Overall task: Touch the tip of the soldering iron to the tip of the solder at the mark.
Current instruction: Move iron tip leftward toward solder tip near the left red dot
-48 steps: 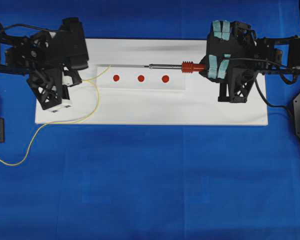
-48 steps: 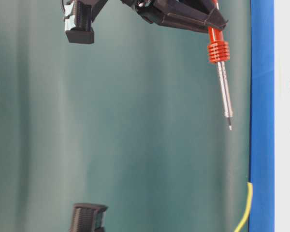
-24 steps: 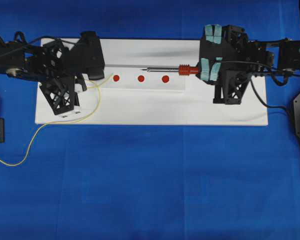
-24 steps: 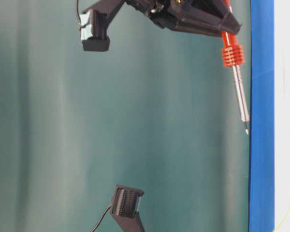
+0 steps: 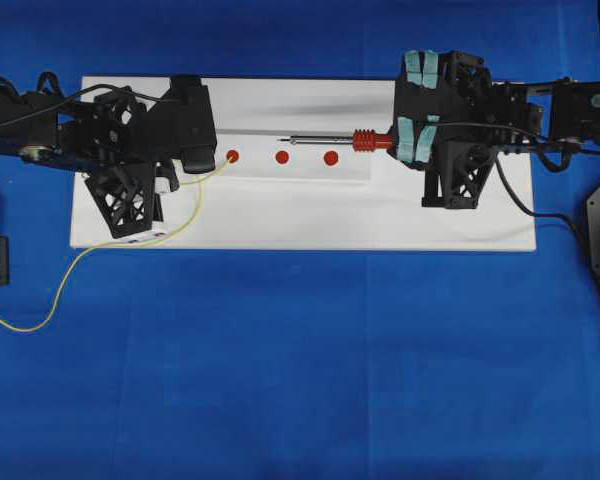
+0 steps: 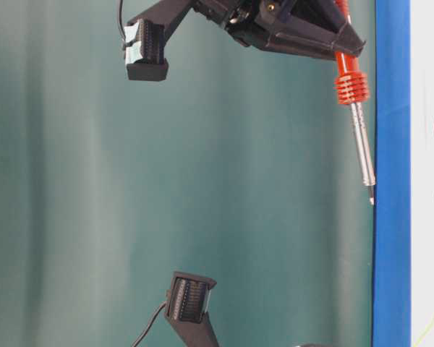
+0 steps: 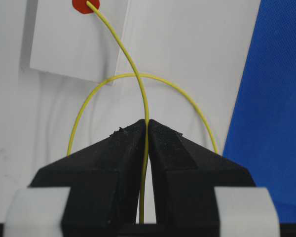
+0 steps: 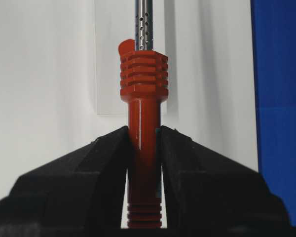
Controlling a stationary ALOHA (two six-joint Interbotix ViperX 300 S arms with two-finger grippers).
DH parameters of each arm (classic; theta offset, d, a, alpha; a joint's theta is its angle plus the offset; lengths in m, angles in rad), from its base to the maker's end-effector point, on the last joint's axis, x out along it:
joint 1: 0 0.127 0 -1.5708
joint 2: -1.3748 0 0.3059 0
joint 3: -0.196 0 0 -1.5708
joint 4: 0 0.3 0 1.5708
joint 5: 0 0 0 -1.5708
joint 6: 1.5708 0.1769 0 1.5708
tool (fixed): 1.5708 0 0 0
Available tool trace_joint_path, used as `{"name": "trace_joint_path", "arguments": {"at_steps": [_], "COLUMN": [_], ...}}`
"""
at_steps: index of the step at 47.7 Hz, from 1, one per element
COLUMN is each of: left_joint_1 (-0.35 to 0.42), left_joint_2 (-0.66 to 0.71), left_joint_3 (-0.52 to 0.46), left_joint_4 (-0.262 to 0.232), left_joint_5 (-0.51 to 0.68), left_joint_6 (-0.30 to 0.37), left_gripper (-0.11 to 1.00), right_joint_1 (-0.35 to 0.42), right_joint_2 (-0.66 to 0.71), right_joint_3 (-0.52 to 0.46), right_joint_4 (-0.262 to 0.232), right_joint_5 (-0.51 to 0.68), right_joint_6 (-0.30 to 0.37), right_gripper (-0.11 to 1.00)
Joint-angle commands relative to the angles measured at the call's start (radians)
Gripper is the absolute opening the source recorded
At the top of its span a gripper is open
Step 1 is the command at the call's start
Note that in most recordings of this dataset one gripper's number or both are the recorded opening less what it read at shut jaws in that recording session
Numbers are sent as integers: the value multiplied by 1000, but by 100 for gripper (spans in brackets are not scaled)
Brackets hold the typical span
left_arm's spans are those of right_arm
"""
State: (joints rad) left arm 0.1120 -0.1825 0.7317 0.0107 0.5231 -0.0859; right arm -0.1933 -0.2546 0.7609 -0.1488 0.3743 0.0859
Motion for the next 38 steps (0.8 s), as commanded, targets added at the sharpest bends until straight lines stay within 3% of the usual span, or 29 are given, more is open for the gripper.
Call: {"name": "trace_joint_path", "arguments": {"at_steps": [1, 38], "left_joint_1": [3, 3], "left_joint_2": [-9, -8], "left_joint_3": [-12, -12], "left_joint_4": [-2, -2], "left_joint_5": [-2, 0], "left_joint_6": [0, 0], "left_gripper": [2, 2], "right_joint_1": [-2, 12], "right_joint_2": [-2, 259], "right_joint_3": [-34, -225], "right_joint_4": [-2, -3], "right_joint_5": [-9, 8], "right_joint_6": [2, -15], "right_gripper": [7, 7]}}
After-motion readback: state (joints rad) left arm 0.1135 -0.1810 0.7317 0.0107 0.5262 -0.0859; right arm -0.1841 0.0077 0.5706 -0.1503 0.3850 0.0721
